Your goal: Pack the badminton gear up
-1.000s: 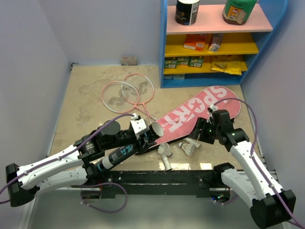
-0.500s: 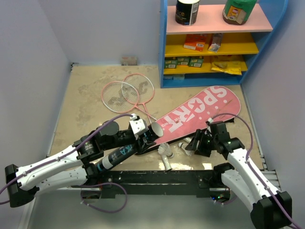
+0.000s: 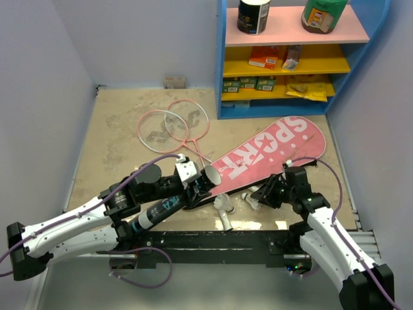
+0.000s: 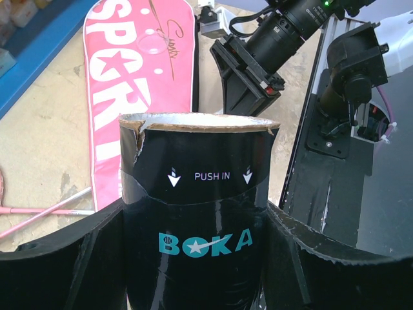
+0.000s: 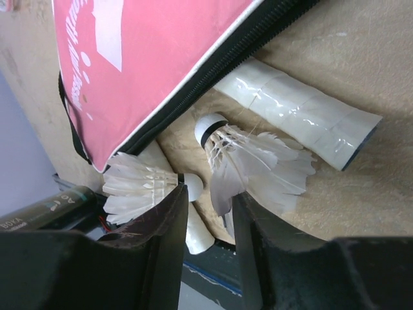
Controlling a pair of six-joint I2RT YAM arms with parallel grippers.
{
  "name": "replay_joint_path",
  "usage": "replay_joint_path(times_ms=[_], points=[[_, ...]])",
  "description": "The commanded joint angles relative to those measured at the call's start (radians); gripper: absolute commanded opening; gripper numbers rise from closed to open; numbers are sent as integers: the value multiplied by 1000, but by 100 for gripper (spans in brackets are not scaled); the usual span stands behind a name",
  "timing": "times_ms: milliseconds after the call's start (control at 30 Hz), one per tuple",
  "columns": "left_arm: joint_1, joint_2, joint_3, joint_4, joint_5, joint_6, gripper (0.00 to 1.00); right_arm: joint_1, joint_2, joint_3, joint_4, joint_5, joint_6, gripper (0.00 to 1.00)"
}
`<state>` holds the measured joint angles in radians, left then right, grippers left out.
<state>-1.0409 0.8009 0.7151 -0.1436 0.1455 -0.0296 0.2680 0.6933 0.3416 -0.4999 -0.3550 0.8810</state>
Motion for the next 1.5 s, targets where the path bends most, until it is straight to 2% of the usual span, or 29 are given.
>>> replay_joint_path(times_ms=[0, 67, 100, 167, 400, 633, 733, 800, 967, 1267, 1467], points=[[-1, 6, -14, -39, 9, -55, 7, -3, -5, -12, 84, 24, 49, 32], [-1, 11, -14, -37, 11, -55, 7, -1, -2, -15, 106, 22, 46, 26], [1, 14, -14, -39, 11, -53, 7, -1, -5, -13, 109, 24, 42, 14], [-1, 20, -14, -39, 9, -55, 7, -3, -6, 0, 109, 27, 23, 0], [-1, 49, -11, -39, -12, -43, 7, -1, -12, 177, -61, -1, -167, 0], [-1, 173, 72, -129, -44, 23, 5, -1, 18, 521, -325, -110, -468, 0], [-1, 213, 96, -169, -75, 92, 5, 23, 38, 673, -414, -73, -539, 0], [-1, 222, 98, -168, -78, 134, 5, 37, 41, 738, -407, -79, -551, 0], [-1, 224, 103, -152, -31, 180, 5, 74, 60, 749, -358, -248, -573, 0], [-1, 202, 96, -96, 81, 178, 5, 105, 71, 695, -252, -422, -545, 0], [-1, 179, 70, -57, 138, 166, 5, 108, 98, 672, -204, -441, -527, 0]])
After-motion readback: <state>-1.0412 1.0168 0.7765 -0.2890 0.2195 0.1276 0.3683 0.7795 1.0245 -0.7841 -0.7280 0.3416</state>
